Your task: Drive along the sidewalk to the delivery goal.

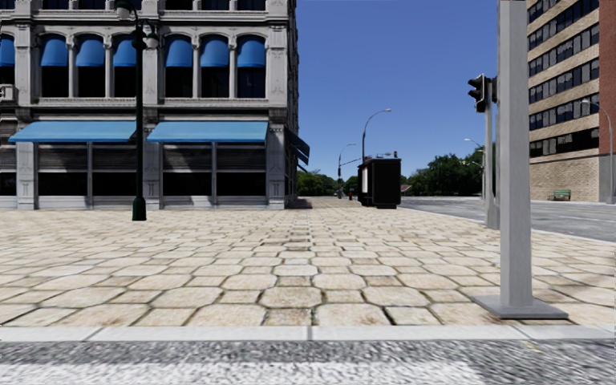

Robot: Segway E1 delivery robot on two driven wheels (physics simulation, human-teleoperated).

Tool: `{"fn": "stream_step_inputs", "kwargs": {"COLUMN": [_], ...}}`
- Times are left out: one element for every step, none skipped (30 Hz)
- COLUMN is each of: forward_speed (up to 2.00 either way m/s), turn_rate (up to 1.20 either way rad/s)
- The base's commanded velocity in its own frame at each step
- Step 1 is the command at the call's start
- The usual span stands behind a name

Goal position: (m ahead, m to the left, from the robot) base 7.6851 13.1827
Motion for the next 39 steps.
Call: {"fn": "stream_step_inputs", "kwargs": {"forward_speed": [2.00,2.00,2.00,2.00,2.00,2.00,2.00,2.00,2.00,2.00,2.00,2.00,2.00,2.00,2.00,2.00,2.00,2.00,2.00,2.00,2.00,2.00,2.00,2.00,2.00,2.00,2.00,2.00,2.00,2.00,2.00,2.00,2.00,2.00,2.00,2.00,2.00,2.00,2.00], "turn_rate": [0.00,0.00,0.00,0.00,0.00,0.00,0.00,0.00,0.00,0.00,0.00,0.00,0.00,0.00,0.00,0.00,0.00,0.00,0.00,0.00,0.00,0.00,0.00,0.00,0.00,0.00,0.00,0.00,0.00,0.00,0.00,0.00,0.00,0.00,0.00,0.00,0.00,0.00,0.00]}}
